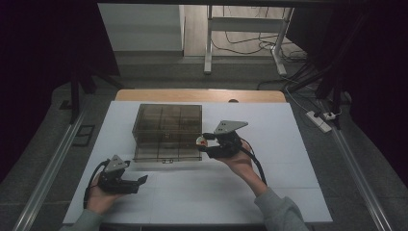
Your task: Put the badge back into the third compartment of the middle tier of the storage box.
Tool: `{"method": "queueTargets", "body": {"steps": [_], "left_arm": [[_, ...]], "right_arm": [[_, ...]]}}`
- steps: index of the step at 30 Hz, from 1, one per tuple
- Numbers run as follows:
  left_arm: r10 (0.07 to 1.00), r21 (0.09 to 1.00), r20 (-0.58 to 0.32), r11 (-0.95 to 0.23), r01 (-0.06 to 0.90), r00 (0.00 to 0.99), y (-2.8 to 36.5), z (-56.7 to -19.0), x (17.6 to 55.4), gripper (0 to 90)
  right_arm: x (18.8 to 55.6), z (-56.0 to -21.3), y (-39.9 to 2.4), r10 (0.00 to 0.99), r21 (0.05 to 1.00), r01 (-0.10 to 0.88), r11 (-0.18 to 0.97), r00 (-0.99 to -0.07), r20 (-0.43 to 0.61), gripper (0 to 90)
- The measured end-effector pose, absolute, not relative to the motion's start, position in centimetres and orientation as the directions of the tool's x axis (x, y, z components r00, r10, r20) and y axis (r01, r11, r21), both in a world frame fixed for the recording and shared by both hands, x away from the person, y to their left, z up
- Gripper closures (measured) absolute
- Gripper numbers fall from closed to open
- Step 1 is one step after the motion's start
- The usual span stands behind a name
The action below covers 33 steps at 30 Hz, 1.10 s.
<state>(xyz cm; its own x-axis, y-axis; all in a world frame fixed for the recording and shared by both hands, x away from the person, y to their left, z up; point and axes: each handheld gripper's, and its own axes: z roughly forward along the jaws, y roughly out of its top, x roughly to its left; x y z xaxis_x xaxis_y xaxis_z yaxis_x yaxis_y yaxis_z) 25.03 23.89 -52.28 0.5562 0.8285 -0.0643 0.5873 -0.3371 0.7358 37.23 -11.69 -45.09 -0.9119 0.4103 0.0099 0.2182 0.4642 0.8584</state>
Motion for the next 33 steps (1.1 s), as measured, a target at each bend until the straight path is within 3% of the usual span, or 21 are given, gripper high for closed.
{"method": "queueTargets", "body": {"steps": [33], "left_arm": [[0.829,0.735,-0.062,-0.339,0.587,0.556,23.9,-52.3,25.0,11.3]], "right_arm": [[37.4,-47.0,-8.1,0.356,0.839,0.198,0.508,-0.934,0.005,46.8]]}}
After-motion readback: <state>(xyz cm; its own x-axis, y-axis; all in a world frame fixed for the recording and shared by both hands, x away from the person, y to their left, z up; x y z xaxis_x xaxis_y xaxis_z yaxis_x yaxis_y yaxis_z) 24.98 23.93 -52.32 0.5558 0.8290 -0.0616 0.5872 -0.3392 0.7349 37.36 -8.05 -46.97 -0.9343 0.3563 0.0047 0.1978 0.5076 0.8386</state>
